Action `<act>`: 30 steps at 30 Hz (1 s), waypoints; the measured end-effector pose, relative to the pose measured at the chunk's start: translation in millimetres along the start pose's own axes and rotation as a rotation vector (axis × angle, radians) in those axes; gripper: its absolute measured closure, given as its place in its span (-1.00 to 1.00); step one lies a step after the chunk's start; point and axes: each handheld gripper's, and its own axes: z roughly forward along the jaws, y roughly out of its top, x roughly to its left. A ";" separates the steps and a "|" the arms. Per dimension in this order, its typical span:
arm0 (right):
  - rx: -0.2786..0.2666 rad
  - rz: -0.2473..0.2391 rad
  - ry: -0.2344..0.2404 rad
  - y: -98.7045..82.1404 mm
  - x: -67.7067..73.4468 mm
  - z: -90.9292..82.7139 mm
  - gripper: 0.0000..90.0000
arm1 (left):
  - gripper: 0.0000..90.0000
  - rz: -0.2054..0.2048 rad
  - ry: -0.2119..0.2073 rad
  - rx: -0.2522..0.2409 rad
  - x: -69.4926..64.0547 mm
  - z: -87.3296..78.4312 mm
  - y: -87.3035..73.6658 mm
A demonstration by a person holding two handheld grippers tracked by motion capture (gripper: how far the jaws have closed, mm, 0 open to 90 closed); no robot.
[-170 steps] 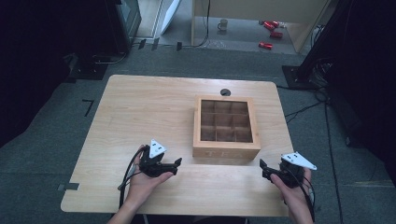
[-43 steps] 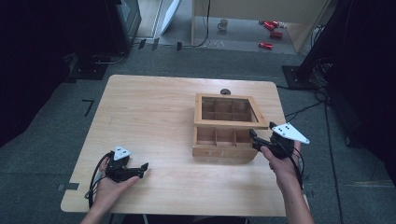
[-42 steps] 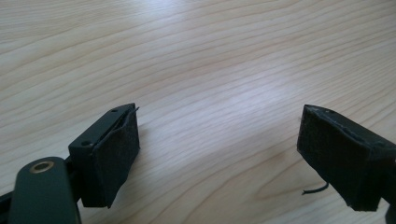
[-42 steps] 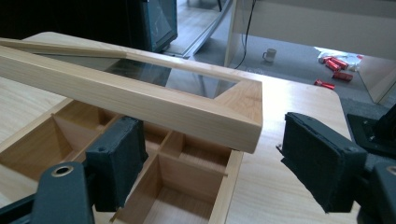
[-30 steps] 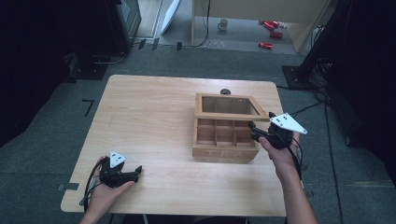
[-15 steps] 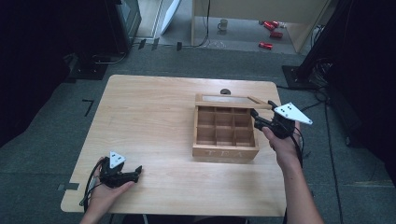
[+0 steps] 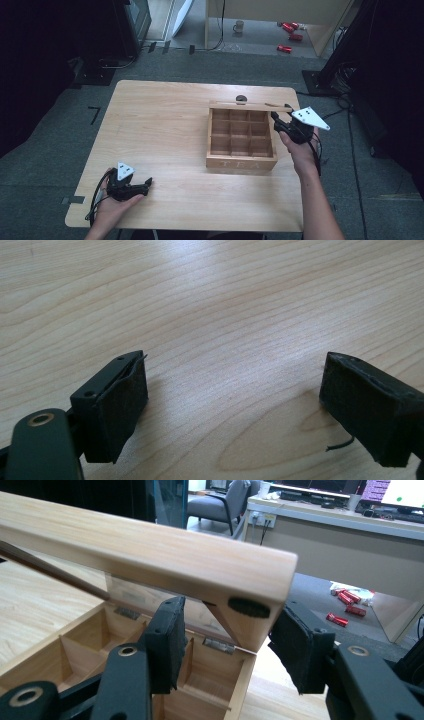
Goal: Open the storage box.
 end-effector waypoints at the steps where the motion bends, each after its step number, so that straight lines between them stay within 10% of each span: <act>1: -0.002 0.005 0.001 0.8 -0.5 0.9 0.09 | -0.73 0.000 0.000 -0.001 -0.1 0.1 0.0; 18: -0.075 0.002 0.074 15.6 -24.2 24.1 0.20 | -0.72 0.006 0.000 -0.002 0.2 0.3 0.1; 30: -0.085 0.020 0.022 24.7 -31.0 37.8 0.47 | -0.72 0.005 -0.011 -0.004 0.3 0.1 -0.1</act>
